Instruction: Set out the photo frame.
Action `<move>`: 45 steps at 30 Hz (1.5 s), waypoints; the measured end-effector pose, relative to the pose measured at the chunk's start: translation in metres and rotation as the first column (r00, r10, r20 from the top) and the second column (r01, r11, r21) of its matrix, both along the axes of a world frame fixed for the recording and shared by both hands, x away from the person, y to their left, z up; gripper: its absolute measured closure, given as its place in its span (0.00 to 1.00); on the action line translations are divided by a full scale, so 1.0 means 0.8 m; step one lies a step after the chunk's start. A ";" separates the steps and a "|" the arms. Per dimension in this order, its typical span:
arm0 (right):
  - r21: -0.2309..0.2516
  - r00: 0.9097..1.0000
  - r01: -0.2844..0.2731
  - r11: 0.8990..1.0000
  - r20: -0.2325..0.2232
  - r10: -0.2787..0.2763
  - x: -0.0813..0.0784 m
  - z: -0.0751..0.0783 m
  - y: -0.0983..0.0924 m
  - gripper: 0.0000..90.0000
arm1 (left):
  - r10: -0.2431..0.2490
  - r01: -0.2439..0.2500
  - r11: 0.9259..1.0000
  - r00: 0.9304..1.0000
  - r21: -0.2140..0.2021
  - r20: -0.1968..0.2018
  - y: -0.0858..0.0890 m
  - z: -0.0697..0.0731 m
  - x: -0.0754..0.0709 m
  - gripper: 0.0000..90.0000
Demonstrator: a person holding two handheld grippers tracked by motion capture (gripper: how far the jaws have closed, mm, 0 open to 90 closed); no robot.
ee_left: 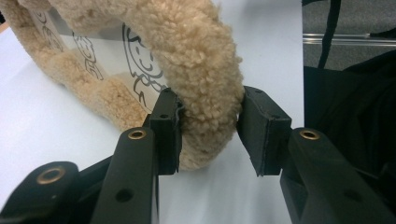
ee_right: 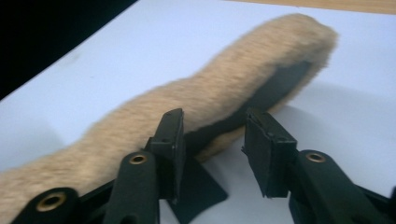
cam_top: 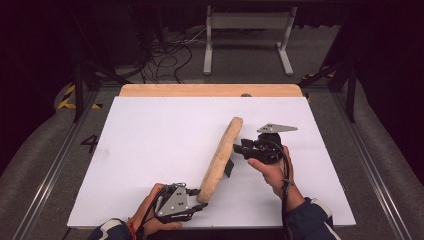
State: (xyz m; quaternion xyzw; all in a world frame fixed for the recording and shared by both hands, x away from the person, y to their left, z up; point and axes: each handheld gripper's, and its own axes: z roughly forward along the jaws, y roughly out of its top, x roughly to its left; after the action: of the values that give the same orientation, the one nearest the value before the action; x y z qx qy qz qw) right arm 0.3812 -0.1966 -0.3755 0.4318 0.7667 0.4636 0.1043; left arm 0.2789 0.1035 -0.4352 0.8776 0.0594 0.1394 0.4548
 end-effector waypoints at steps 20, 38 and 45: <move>0.050 0.990 0.043 0.998 -0.139 -0.036 0.003 0.003 0.043 0.36 | -0.017 0.017 1.000 1.000 0.003 -0.002 -0.020 -0.005 0.002 0.71; -0.046 0.948 0.004 0.999 -0.318 -0.019 0.027 0.005 0.059 0.51 | -0.049 0.051 0.998 0.998 0.037 -0.041 0.003 -0.005 -0.003 0.52; -0.124 0.954 -0.059 0.991 -0.299 0.019 0.030 0.016 0.065 0.61 | 0.130 -0.129 0.992 0.989 0.011 -0.065 0.078 -0.005 0.007 0.37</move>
State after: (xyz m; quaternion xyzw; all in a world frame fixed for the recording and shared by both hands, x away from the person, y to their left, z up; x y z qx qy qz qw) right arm 0.4051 -0.1446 -0.3630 0.4734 0.8108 0.3441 0.0069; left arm 0.2842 0.1658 -0.4395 0.8775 0.1308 0.1398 0.4396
